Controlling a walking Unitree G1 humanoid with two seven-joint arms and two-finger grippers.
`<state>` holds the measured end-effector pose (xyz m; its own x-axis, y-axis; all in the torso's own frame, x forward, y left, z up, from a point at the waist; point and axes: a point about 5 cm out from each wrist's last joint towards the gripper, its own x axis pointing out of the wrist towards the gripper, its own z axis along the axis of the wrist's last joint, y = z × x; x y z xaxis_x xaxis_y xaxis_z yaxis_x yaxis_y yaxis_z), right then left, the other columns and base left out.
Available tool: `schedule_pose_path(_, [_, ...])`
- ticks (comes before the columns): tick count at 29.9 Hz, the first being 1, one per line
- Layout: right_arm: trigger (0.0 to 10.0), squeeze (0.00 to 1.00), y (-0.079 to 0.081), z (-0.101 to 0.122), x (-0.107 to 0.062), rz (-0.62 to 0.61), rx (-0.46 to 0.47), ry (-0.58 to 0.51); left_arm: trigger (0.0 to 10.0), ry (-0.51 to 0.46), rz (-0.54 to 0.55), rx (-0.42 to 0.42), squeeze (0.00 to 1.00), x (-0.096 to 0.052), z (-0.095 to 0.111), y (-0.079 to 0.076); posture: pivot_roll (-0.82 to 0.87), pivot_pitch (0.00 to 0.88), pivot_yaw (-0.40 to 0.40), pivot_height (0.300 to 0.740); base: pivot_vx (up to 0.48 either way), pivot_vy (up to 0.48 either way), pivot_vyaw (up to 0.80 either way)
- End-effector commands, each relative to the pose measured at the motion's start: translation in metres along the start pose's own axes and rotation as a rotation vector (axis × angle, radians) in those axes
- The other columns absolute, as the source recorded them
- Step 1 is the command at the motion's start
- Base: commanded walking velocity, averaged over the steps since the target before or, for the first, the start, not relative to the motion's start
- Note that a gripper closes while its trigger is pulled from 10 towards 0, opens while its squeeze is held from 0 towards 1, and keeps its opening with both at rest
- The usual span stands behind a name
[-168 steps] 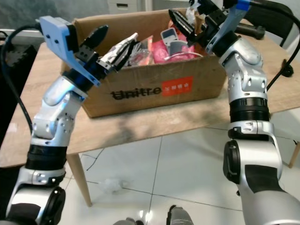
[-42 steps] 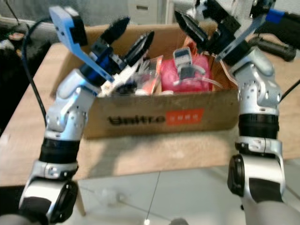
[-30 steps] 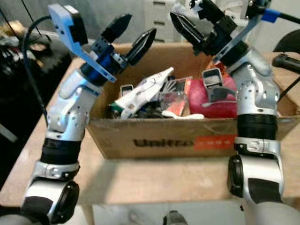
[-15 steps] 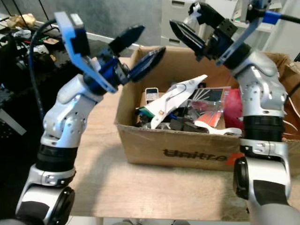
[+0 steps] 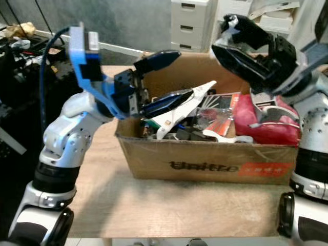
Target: Picking trash to rubbish bin
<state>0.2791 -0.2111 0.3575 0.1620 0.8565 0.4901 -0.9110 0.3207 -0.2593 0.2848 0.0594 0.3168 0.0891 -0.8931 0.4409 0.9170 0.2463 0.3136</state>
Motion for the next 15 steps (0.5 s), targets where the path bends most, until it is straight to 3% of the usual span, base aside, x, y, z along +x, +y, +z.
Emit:
schedule_pose_path(1, [10.0, 0.00, 0.006, 0.005, 0.001, 0.037, -0.008, -0.004, 10.0, -0.008, 0.017, 0.015, 0.00, 0.006, 0.002, 0.002, -0.12, 0.111, 0.052, 0.740, 0.000, 0.000, 0.00])
schedule_pose_path(8, [10.0, 0.00, 0.009, 0.011, -0.003, 0.035, 0.005, -0.052, 10.0, -0.053, 0.038, 0.018, 0.00, 0.019, 0.005, 0.002, -0.12, 0.113, 0.055, 0.740, 0.000, 0.000, 0.00])
schedule_pose_path(15, [10.0, 0.00, 0.011, 0.011, -0.004, 0.031, 0.032, -0.058, 10.0, -0.017, 0.012, 0.025, 0.00, 0.027, -0.003, -0.003, -0.12, 0.115, 0.055, 0.740, 0.000, 0.000, 0.00])
